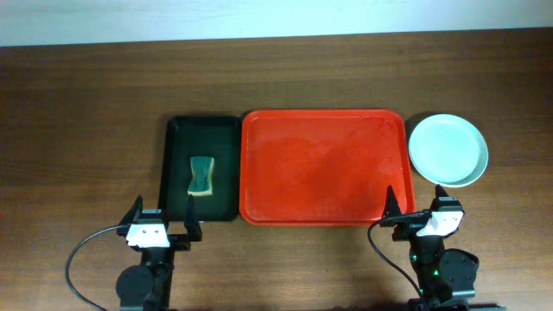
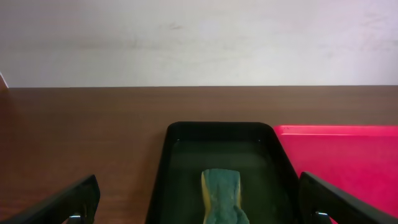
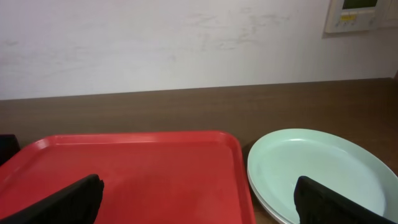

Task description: Clean dirty plates on tray and stack at the side

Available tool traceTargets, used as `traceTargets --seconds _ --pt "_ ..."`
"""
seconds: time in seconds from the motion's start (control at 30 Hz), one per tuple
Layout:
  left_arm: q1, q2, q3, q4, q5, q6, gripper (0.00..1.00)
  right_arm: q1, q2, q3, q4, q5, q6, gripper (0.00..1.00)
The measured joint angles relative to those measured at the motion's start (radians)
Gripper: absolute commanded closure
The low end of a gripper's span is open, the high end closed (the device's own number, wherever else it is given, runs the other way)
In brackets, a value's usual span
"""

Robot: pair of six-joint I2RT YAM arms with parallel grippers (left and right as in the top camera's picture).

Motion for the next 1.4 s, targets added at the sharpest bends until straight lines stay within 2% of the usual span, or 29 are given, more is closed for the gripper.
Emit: traceTargets --seconds 1.4 --pt "0.000 0.000 0.000 0.000 0.006 0.015 0.01 0.000 0.000 0.000 0.000 0.000 0.000 0.01"
